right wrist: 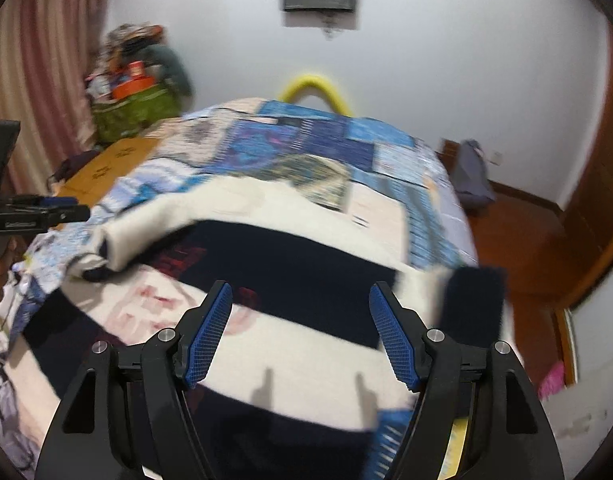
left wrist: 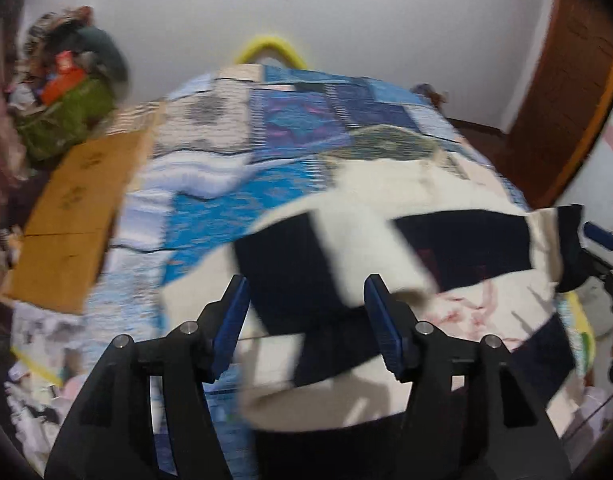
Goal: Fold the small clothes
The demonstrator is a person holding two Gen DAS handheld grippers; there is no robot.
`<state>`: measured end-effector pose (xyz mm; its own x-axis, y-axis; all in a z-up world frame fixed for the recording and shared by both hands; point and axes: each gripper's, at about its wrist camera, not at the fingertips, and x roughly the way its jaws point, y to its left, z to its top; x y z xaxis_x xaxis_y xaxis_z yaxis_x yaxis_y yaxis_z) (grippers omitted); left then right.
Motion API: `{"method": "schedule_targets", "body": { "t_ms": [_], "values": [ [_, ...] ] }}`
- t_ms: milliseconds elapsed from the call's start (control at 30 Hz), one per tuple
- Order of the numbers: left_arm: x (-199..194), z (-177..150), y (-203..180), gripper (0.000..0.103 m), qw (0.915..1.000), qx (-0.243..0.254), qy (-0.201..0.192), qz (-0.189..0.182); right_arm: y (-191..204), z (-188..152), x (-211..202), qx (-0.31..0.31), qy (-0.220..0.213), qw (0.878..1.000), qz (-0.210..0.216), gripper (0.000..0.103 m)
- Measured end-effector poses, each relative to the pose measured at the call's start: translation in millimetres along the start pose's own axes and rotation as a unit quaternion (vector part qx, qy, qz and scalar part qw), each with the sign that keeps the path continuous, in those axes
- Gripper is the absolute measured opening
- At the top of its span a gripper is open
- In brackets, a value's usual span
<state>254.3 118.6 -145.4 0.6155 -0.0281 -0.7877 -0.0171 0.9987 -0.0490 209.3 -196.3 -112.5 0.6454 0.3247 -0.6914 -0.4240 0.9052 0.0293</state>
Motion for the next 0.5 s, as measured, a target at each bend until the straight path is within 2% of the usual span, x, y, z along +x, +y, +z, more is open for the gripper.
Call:
{"method": "schedule_targets", "body": {
  "t_ms": [100,200,333,500],
  "values": [
    [7.4,-12.5,29.3,0.059,0.9993,-0.023,0.016,0.024,30.6,13.8,15.3,-0.026,0.001,0.999,0.024,0.068],
    [25.8,-30.4,52.2,0.059,0.9975,-0.048,0.044,0.03,60.3,22.3,33.2,-0.052,0.01,0.998,0.043,0.068],
    [54.9,-51.0,62.6,0.059,0.9947,-0.061,0.079,0.023,102.8,27.4,61.8,-0.087,0.032,0.993,0.07,0.068],
    [80.7,-66.6,62.5,0.059,0.9923,-0.063,0.106,0.006,138.9,25.5,99.2,-0.123,0.07,0.987,0.076,0.068]
  ]
}}
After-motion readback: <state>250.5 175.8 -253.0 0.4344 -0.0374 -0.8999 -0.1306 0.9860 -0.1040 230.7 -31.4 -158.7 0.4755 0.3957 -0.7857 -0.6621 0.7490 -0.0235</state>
